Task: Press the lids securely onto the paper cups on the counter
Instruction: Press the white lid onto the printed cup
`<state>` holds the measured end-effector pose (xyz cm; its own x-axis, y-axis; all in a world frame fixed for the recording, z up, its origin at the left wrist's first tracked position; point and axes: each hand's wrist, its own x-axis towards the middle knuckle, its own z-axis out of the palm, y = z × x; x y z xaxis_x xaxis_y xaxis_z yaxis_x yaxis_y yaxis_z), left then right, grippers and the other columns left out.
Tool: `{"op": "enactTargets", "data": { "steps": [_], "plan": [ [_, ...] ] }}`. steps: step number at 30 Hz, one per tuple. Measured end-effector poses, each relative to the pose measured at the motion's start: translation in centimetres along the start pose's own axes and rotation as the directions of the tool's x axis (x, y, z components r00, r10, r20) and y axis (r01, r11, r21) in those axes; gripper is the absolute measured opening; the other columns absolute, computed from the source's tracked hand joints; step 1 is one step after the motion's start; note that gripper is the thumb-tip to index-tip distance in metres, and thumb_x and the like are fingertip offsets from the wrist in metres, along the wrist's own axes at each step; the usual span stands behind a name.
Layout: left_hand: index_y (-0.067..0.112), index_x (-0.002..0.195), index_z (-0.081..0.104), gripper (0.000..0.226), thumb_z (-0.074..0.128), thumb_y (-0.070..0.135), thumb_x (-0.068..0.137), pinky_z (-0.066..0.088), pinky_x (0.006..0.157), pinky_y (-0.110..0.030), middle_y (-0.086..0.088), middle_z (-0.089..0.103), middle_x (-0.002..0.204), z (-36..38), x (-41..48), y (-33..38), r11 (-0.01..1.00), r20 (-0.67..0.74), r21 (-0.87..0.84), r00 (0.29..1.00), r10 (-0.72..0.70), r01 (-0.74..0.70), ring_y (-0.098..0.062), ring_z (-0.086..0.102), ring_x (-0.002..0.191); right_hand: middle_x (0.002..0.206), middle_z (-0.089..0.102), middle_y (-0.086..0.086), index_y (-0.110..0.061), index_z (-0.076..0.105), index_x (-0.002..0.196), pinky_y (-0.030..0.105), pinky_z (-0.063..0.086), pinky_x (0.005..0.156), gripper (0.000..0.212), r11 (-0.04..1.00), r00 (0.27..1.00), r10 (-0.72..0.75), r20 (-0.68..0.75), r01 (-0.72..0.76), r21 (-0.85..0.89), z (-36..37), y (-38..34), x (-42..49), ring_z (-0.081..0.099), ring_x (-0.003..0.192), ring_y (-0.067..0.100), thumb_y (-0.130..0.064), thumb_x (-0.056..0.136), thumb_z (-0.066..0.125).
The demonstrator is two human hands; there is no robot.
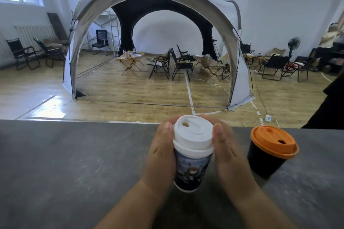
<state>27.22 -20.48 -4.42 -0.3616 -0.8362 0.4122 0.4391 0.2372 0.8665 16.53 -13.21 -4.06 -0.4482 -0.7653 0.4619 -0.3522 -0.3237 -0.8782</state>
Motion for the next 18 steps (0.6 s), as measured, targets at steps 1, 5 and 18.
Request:
{"op": "enactTargets", "data": {
  "steps": [1, 5, 18],
  "plan": [
    [0.015, 0.106, 0.065, 0.037, 0.038, 0.037, 0.096, 0.052, 0.081, -0.025, -0.006, 0.071, 0.102, 0.0, -0.1, -0.1, 0.999, 0.0, 0.037, 0.999, 0.034, -0.034, -0.021, 0.067, 0.097, 0.123, 0.065, -0.007, -0.028, 0.063, 0.123, 0.038, 0.047, 0.104, 0.055, 0.999, 0.997, -0.034, -0.064, 0.031, -0.043, -0.1, 0.3, -0.2, 0.059, 0.12, 0.009, -0.065, 0.093, 0.036],
    [0.028, 0.118, 0.057, 0.029, 0.049, 0.043, 0.095, 0.049, 0.073, -0.009, 0.014, 0.071, 0.102, -0.2, -0.5, 0.3, 0.999, 0.024, 0.021, 0.999, -0.027, 0.026, 0.002, 0.066, 0.095, 0.129, 0.063, -0.009, -0.026, 0.055, 0.133, 0.038, 0.046, 0.104, 0.087, 1.0, 1.0, -0.015, -0.002, 0.015, 0.021, -0.3, 0.3, -0.7, 0.058, 0.123, 0.009, -0.089, 0.075, 0.042],
    [0.013, 0.117, 0.051, 0.043, 0.039, 0.043, 0.089, 0.053, 0.074, -0.015, 0.005, 0.071, 0.102, 0.2, -1.0, 0.5, 0.999, 0.106, -0.017, 0.994, -0.042, 0.044, -0.008, 0.068, 0.096, 0.137, 0.054, -0.009, -0.041, 0.052, 0.127, 0.009, 0.043, 0.096, 0.045, 0.999, 1.0, -0.008, 0.005, 0.007, 0.04, -1.9, 0.2, -0.3, 0.05, 0.123, -0.01, -0.064, 0.091, 0.037]
  ]
}}
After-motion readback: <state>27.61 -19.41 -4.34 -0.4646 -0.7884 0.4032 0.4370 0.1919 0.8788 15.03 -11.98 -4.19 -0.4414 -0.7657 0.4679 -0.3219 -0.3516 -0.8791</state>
